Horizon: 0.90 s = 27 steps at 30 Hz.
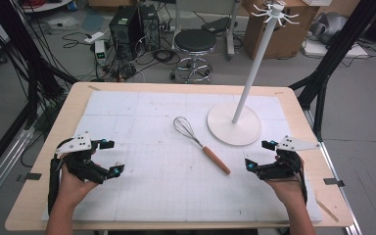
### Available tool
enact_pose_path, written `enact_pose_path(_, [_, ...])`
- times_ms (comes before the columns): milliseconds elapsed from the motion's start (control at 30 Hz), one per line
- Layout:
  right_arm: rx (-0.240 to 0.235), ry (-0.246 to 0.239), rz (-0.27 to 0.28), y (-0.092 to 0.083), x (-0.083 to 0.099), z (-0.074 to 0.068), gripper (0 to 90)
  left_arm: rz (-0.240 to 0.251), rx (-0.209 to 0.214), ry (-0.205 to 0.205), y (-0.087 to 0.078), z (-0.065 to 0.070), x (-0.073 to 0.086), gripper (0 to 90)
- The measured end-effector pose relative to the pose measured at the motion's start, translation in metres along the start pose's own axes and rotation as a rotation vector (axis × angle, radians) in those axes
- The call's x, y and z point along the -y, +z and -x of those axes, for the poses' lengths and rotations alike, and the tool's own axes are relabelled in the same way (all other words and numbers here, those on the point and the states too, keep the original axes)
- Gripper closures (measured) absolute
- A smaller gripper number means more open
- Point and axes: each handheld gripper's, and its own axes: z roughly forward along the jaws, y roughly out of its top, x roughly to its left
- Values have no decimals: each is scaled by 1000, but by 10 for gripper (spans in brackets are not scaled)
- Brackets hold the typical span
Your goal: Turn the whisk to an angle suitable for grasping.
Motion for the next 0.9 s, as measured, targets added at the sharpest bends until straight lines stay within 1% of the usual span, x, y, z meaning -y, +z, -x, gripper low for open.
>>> enact_pose_path(67, [4, -10, -19, 3, 0, -1, 5, 3, -2, -4, 0, -2, 0, 16])
enact_pose_path(167, [12, -29, -31, 6, 0, -3, 6, 3, -8, -8, 0, -3, 0, 16])
enact_pose_path(233, [8, -19, -35, 7, -1, -4, 6, 8, -10, -4, 1, -4, -2, 16])
enact_pose_path(300, [10, -23, -41, 10, -3, -3, 6, 7, -7, -2, 2, -5, -2, 16])
enact_pose_path(400, [7, -31, -65, 18, -9, -4, 6, -1, -10, -1, 4, -7, -2, 16])
enact_pose_path(500, [7, -39, -88, 29, -16, -3, 6, -8, -12, 5, 4, -8, -1, 16])
enact_pose_path(533, [6, -33, -96, 32, -18, -4, 6, -9, -13, 3, 4, -8, -1, 16])
enact_pose_path(700, [-4, -36, -168, 57, -31, -5, 11, -3, -15, 2, 4, -9, -2, 16])
enact_pose_path(800, [-17, -53, -199, 72, -38, -8, 11, -7, -15, 8, 4, -8, -4, 16])
enact_pose_path(833, [-20, -66, -209, 76, -40, -8, 11, -5, -16, 12, 4, -8, -4, 16])
enact_pose_path(867, [-20, -66, -209, 76, -40, -8, 11, -3, -16, 12, 4, -7, -5, 16])
enact_pose_path(900, [-27, -72, -234, 85, -44, -11, 11, -5, -12, 15, 4, -7, -6, 16])
